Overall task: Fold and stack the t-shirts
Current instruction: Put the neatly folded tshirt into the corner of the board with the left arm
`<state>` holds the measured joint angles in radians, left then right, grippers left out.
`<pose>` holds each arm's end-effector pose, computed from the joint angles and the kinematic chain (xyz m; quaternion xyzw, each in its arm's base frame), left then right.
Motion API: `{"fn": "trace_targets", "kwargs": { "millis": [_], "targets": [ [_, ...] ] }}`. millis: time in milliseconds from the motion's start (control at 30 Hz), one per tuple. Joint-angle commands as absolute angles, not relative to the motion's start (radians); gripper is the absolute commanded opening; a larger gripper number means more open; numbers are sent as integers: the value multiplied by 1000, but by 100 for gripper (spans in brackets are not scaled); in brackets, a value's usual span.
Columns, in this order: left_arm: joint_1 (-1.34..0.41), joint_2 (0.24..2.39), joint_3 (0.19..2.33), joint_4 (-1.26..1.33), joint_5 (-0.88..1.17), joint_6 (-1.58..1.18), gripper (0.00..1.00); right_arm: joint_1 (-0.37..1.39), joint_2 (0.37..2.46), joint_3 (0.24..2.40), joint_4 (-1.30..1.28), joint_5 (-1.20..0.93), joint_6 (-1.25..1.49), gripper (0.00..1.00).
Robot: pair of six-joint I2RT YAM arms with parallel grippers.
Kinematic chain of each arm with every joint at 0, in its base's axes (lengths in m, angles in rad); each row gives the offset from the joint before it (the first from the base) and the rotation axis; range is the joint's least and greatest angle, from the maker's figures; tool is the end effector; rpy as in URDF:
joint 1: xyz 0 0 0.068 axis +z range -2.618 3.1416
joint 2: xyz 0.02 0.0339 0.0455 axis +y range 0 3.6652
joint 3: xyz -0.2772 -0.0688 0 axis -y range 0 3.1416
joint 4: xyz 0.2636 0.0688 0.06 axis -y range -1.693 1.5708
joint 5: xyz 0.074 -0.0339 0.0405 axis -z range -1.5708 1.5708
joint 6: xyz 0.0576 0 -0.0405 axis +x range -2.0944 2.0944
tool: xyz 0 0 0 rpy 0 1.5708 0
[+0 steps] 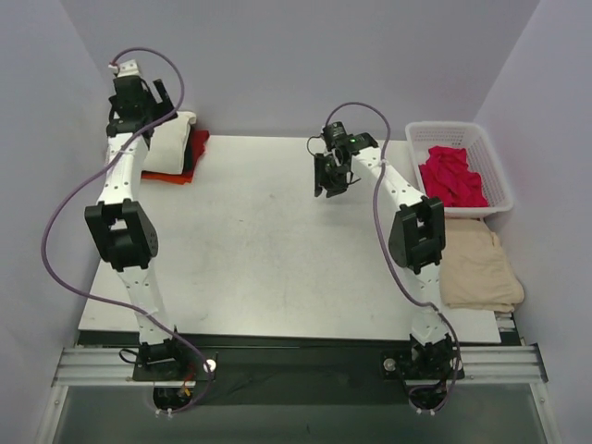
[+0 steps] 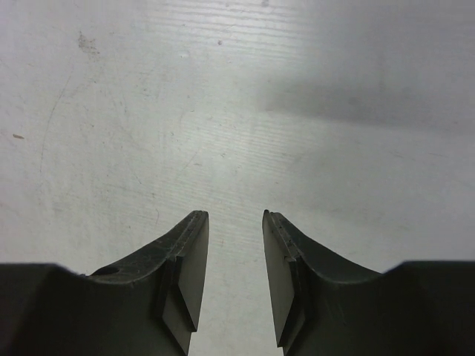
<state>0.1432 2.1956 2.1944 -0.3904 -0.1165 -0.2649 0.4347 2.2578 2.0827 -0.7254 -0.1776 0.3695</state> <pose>0.5603 0.0876 0.3479 -0.1998 0.8060 0.0145 0.5570 0.4919 0.2396 0.2386 -0.0598 0.9392 0.2053 0.2687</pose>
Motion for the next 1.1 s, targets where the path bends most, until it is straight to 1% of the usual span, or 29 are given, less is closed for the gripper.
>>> {"fn": "trace_targets", "kwargs": {
  "millis": [0, 167, 300, 367, 467, 633, 700, 867, 1067],
  "targets": [
    [54, 2053, 2102, -430, -45, -238, 97, 399, 2085, 2033, -736, -91, 373, 36],
    [-23, 1872, 1812, -364, 23, -310, 97, 354, 1936, 1876, -701, -25, 368, 37],
    [-90, 1772, 1662, -313, 26, -340, 97, 333, 1827, 1758, -663, 49, 351, 37],
    [-152, 1730, 1603, -310, 8, -334, 98, 312, 1769, 1700, -649, 67, 351, 37],
    [-236, 1704, 1566, -333, -34, -324, 97, 279, 1703, 1631, -615, 66, 359, 37],
    [-345, 1683, 1465, -342, -49, -367, 97, 262, 1661, 1568, -584, 58, 364, 38],
    [-397, 1680, 1438, -353, -86, -377, 97, 261, 1652, 1552, -574, 49, 377, 38],
    [-474, 1677, 1407, -357, -103, -385, 97, 262, 1638, 1545, -560, 41, 400, 37],
    [-563, 1652, 1394, -336, -219, -348, 97, 264, 1606, 1513, -545, 60, 388, 37]
  ]
}}
